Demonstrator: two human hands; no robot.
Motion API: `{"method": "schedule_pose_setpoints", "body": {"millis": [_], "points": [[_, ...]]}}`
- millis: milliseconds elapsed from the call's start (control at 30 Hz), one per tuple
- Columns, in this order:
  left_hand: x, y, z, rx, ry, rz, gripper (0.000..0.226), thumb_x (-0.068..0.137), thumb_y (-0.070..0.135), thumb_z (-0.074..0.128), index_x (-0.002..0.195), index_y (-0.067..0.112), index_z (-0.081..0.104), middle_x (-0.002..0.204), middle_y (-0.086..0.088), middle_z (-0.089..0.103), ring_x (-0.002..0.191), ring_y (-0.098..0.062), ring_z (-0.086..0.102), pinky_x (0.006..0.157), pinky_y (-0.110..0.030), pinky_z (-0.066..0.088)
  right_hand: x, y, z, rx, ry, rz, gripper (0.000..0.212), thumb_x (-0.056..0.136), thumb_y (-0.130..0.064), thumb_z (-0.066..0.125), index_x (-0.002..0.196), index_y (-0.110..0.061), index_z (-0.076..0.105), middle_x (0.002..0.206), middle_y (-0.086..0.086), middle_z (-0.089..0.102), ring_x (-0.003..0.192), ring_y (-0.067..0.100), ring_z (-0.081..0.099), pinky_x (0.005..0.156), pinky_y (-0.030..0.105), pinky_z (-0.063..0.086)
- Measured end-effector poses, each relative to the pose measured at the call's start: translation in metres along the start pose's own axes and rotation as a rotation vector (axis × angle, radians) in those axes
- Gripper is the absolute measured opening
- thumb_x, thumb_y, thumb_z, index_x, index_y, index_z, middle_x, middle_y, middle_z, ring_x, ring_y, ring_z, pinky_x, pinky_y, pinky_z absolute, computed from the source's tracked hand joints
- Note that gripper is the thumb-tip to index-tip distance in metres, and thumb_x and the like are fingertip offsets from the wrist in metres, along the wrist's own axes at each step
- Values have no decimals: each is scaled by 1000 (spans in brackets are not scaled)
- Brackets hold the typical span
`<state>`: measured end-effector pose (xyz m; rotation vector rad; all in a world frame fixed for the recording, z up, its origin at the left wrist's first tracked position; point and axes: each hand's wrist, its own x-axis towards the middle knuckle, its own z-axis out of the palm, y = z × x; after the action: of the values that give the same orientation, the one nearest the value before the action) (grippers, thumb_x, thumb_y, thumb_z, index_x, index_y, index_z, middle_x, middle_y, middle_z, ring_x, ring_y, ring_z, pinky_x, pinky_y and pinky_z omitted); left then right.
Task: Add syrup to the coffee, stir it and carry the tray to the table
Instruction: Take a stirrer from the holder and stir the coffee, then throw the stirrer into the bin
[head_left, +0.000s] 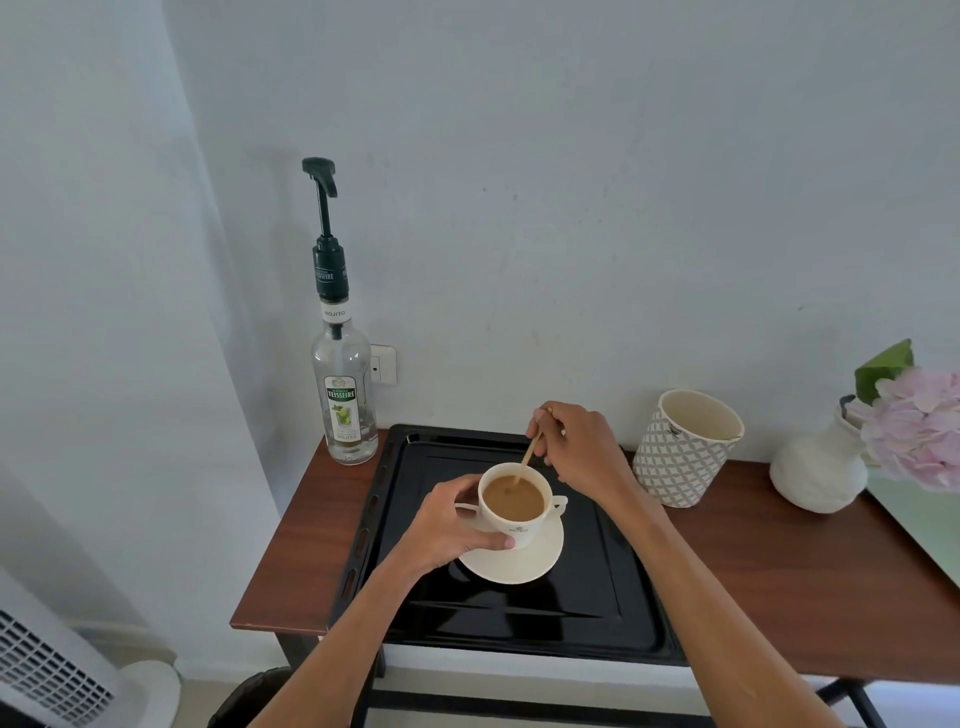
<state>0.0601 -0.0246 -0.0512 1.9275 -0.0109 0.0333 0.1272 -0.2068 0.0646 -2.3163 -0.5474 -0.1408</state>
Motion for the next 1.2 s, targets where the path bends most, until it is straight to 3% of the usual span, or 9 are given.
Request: {"method": "schedule_pose_setpoints", "body": {"millis": [100, 267, 433, 600, 767, 1000, 1133, 1200], "points": [[-2, 1, -6, 13, 14, 7, 75, 54, 32, 101, 121, 30, 69, 113, 13, 76, 107, -1, 68, 96, -24, 53, 0, 0, -6, -51, 68, -34, 37, 104, -27, 43, 75, -21, 66, 57, -18, 63, 57, 7, 64, 62, 27, 53], [-13, 2, -28, 37, 62, -27, 76, 68, 24, 96, 136, 22, 62, 123, 8, 72, 111, -5, 66, 90, -18, 52, 2, -12, -17, -62, 163, -77, 36, 103, -29, 44, 75, -23, 67, 65, -17, 65, 60, 5, 65, 60, 27, 53], [-37, 0, -70, 75, 223, -62, 52, 81, 27, 86, 130, 25, 67, 115, 12, 75, 103, 0, 70, 92, -23, 56, 7, -26, -19, 60, 260, -79, 37, 101, -29, 44, 70, -23, 64, 71, -16, 65, 57, 12, 64, 58, 31, 52], [-76, -12, -119, 92, 409, -141, 35, 86, 25, 81, 120, 26, 73, 106, 13, 78, 96, -4, 73, 92, -19, 54, 13, -30, -19, 93, 365, -53, 37, 98, -25, 41, 69, -20, 62, 78, -11, 69, 60, 4, 60, 55, 23, 38], [-106, -21, -137, 78, 467, -192, 29, 86, 27, 81, 115, 27, 75, 106, 12, 78, 99, -6, 72, 91, -21, 51, 8, -24, -8, 37, 281, -13, 34, 99, -19, 42, 75, -15, 67, 94, -5, 72, 66, 9, 65, 58, 25, 44], [-112, -20, -141, 85, 478, -211, 32, 87, 28, 80, 119, 25, 74, 109, 11, 77, 101, -6, 71, 85, -15, 46, 11, -46, -1, 152, 384, -13, 38, 100, -21, 40, 75, -14, 67, 80, 0, 72, 69, 18, 65, 56, 19, 42], [-110, -22, -158, 91, 509, -205, 30, 86, 27, 82, 115, 25, 75, 105, 10, 78, 96, -5, 72, 80, -10, 46, 14, -75, 29, 301, 349, 6, 39, 100, -26, 41, 74, -14, 67, 63, 3, 66, 58, 28, 62, 58, 38, 51], [-112, -26, -172, 104, 509, -199, 28, 86, 24, 82, 113, 25, 74, 103, 8, 77, 93, -5, 72, 84, -17, 53, 12, -90, 54, 369, 284, 28, 38, 101, -27, 43, 75, -14, 67, 61, 4, 64, 53, 25, 59, 53, 41, 51]]}}
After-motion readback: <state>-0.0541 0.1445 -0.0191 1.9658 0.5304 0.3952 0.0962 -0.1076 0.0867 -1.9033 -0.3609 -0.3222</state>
